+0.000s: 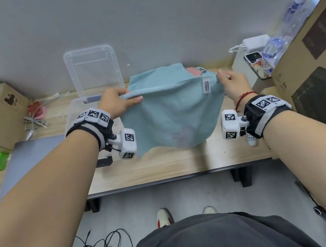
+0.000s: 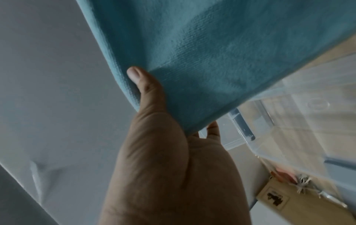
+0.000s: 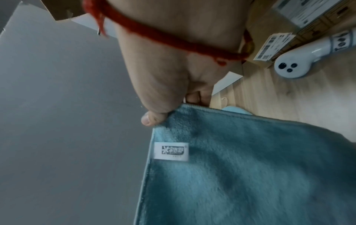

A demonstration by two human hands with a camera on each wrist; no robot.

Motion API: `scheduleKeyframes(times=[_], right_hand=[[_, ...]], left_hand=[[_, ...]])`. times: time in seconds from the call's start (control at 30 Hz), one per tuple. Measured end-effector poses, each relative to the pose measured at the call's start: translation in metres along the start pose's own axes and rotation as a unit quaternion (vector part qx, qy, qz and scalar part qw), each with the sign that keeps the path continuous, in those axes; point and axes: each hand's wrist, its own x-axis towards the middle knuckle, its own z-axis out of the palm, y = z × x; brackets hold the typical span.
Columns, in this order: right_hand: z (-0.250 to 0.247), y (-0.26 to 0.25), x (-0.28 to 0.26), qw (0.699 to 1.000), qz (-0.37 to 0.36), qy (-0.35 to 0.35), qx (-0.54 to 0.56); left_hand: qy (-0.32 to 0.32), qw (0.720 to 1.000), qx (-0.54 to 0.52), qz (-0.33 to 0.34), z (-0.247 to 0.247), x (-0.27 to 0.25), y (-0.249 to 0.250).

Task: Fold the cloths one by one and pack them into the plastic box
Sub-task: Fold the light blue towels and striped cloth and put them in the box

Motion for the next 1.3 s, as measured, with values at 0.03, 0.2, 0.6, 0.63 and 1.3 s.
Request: scheduleKeyframes(times=[0.03,0.2,0.6,0.63,1.3], right_hand=[[-0.002,-0.006,0.005,1.000,-0.012,0.022,0.019],[-0.007,-0.026,0.014,0.988,-0.044,0.129,0.071],[0.041,0.112,-0.056,0.982,0.178,0.068,-0.014],[0.046,0.121,-0.064,0.980,0.191,0.055,-0.031],[0.086,0.168,-0.047,0.971,0.187,-0.032,-0.144]], left_hand=[[0.015,0.998,-0.060,-0.003,-0.003,0.003,0.004],[0.033,0.962,-0.273,-0.001,-0.006,0.012,0.017],[-0.137,0.967,-0.157,-0.149,0.084,-0.012,-0.111],[-0.151,0.965,-0.136,-0.164,0.094,-0.015,-0.128],[-0.052,0.979,-0.086,-0.177,0.155,0.002,-0.184]])
